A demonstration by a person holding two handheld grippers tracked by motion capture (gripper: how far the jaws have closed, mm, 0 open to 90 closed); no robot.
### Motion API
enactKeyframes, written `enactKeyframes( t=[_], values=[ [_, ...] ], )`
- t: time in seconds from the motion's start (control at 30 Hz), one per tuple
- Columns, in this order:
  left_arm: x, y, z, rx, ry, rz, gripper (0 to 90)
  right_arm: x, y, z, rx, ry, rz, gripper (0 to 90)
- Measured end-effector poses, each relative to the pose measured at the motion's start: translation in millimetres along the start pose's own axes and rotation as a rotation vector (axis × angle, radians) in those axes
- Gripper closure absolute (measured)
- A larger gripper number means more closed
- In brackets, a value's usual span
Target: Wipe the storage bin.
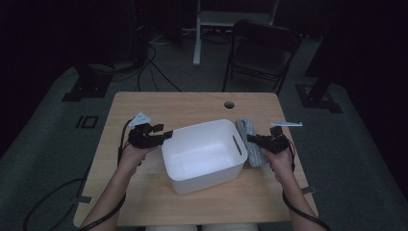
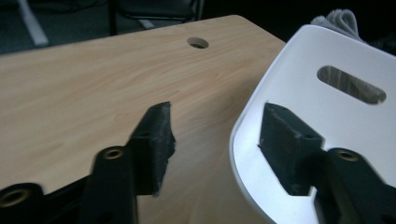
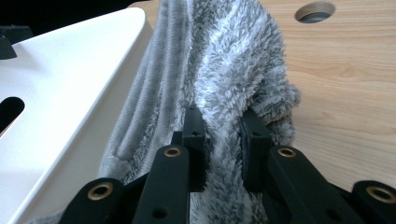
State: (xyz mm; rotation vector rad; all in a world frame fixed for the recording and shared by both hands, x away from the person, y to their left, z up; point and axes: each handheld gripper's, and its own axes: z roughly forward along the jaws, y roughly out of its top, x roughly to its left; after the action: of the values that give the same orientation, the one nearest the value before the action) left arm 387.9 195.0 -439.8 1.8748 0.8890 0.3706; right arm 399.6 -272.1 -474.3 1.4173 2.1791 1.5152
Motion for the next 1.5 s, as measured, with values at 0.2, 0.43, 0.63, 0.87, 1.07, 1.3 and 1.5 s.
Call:
enactKeyframes(
  t=[0.2,0.43,0.63,0.87,1.07,1.3,1.5],
  values=[
    [1.7,5.3,7.2,0.008,-0.086,0.098,45.7,-5.2,-9.2,-12.7,-0.009,-0.002,0.021,76.6],
    [2.7,6.6,19.3,0.048,-0.079,0.104,60.5,-7.7,-18.6,-19.2,-0.014,0.0,0.031,76.5],
    [-0.2,6.3,24.3,0.051,-0.099,0.1,76.1,-10.7,-22.1,-22.8,-0.016,0.002,0.042,76.5],
    [-7.0,2.1,17.3,0.055,-0.035,0.075,80.3,-13.1,-25.9,-24.8,-0.011,-0.002,0.051,76.5],
    [-14.3,-5.4,5.4,0.052,0.024,0.053,86.5,-14.4,-27.3,-25.7,-0.018,-0.006,0.058,76.6],
    [-9.1,-6.8,2.7,0.003,-0.007,-0.005,80.7,-14.9,-28.2,-26.9,-0.028,0.003,0.073,76.6],
    [-10.0,0.6,10.0,0.017,-0.01,0.011,77.2,-12.9,-29.4,-28.3,-0.036,0.014,0.073,76.5]
  ],
)
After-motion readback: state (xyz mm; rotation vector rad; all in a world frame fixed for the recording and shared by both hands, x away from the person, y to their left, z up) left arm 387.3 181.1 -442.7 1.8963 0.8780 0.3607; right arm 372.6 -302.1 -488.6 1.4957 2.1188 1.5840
